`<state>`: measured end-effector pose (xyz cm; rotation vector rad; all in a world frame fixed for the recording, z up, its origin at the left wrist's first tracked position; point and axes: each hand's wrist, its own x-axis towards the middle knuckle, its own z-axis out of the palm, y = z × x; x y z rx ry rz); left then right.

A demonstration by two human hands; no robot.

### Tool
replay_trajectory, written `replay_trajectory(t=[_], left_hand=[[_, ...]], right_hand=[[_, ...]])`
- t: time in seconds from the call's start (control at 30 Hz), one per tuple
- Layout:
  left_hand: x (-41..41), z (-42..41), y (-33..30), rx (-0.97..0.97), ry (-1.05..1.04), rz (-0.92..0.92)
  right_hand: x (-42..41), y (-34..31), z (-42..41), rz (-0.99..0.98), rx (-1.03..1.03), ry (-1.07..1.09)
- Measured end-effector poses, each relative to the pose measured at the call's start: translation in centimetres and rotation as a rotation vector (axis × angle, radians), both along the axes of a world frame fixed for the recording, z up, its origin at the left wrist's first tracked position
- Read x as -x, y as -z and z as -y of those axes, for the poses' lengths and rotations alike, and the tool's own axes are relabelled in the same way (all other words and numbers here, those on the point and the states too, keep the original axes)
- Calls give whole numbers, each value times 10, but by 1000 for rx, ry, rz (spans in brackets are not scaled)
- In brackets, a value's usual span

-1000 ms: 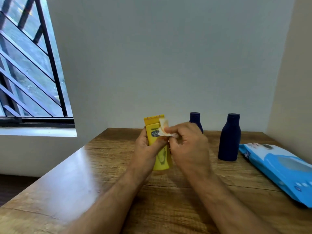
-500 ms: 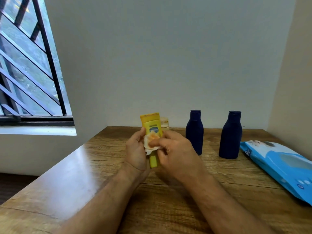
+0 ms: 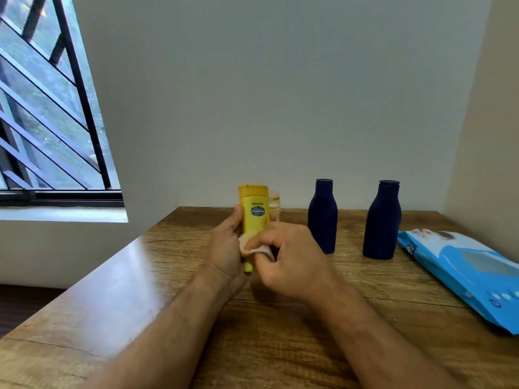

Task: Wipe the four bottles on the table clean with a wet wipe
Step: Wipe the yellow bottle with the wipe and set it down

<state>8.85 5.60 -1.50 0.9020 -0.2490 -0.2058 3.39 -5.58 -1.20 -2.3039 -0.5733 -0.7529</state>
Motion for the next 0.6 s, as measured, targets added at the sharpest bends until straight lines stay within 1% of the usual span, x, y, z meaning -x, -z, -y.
replay_trajectory(t=[0.07, 0.1, 0.13, 0.2, 0.27, 0.33, 0.4, 0.53, 0.6], left_hand=[[0, 2, 1, -17, 7, 12], [1, 1, 2, -17, 21, 19], [1, 1, 2, -11, 50, 30], [2, 2, 3, -17, 103, 49], [2, 3, 4, -46, 137, 63], [0, 4, 7, -62, 154, 63], [-2, 4, 9, -78, 163, 62], [-5, 4, 10, -61, 159, 79], [-3, 5, 9, -34, 146, 81]], right_hand=[[4, -8, 2, -92, -360, -98], [4, -11, 4, -147, -503, -129], [3, -12, 6, -166, -560, -114], [-1, -11, 8, -106, -488, 20], [-3, -10, 8, -6, -444, 117], [-4, -9, 8, 130, -452, 183], [-3, -10, 10, 270, -407, 277], [-4, -8, 13, 441, -215, 464], [-5, -5, 12, 524, -136, 456]])
